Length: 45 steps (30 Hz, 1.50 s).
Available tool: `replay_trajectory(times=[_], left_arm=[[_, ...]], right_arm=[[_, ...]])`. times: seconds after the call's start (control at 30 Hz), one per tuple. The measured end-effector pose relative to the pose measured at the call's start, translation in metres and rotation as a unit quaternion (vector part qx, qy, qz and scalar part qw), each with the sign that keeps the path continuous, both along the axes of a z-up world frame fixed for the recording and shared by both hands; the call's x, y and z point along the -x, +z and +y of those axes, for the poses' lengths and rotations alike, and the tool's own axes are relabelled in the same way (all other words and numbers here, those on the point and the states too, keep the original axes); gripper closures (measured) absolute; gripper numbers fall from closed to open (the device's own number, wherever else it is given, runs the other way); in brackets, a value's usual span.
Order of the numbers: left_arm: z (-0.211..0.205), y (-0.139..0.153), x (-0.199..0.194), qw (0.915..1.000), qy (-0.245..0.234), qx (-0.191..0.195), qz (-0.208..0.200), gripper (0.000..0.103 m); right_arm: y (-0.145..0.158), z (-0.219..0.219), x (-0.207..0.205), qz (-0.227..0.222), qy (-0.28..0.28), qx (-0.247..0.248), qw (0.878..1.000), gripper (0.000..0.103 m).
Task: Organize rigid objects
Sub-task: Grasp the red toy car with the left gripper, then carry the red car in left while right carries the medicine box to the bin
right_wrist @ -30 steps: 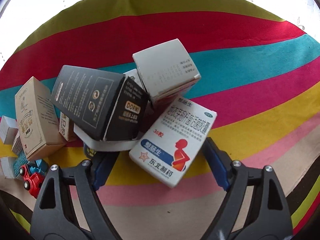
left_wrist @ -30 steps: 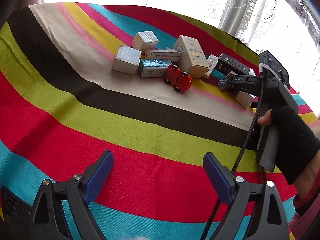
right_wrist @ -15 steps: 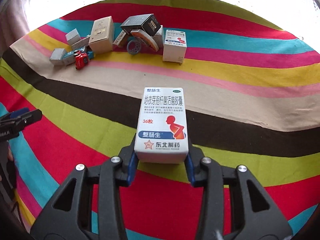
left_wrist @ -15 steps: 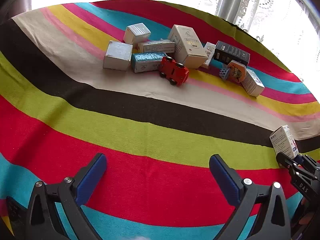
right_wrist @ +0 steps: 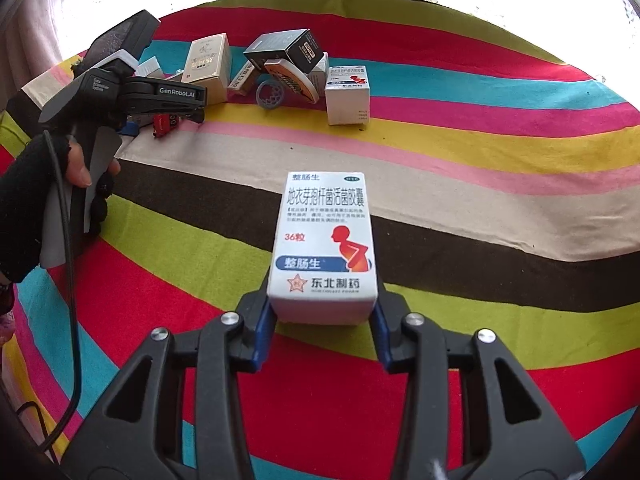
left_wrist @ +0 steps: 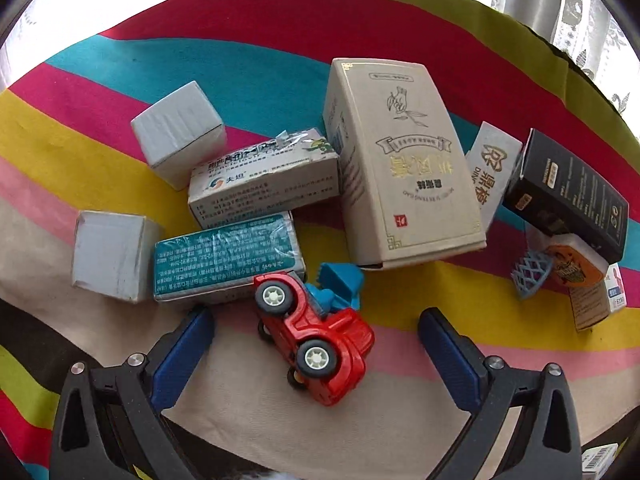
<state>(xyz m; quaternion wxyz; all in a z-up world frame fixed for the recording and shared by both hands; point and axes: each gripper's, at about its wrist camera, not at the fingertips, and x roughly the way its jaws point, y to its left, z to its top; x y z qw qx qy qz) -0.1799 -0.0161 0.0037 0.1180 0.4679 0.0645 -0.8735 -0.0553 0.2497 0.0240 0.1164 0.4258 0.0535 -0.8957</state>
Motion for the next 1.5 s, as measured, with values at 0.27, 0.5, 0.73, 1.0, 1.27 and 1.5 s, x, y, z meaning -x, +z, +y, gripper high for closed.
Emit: replay_trajectory(times=[0.27, 0.5, 0.73, 1.0, 1.27, 1.5], left_arm=[[-0.008, 0.013, -0.125, 0.9884, -0.083, -0.107, 0.068, 0.058], [-0.023, 0.017, -0.207, 0.988, -0.077, -0.102, 0.087, 0.058], [-0.017, 0.022, -0.227, 0.9873, -0.093, -0.099, 0.083, 0.058], [0.004, 0.031, -0.259, 0.9846, -0.123, -0.098, 0.076, 0.058], [0.014, 0.029, -0.286, 0.983, -0.147, -0.088, 0.064, 0.058], [0.024, 0.029, -0.307, 0.9806, -0.167, -0.079, 0.064, 0.058]], right_arm=[[-0.001, 0.0, 0.0, 0.0, 0.0, 0.005, 1.0, 0.058], [-0.002, -0.001, 0.0, -0.001, -0.001, 0.006, 1.0, 0.058], [-0.002, -0.001, 0.0, 0.0, -0.003, 0.003, 1.0, 0.058], [-0.001, -0.002, -0.003, -0.001, -0.006, 0.003, 1.0, 0.059], [0.01, -0.02, -0.058, -0.009, -0.013, 0.007, 1.0, 0.059], [0.011, -0.033, -0.105, -0.014, -0.006, 0.015, 1.0, 0.059]])
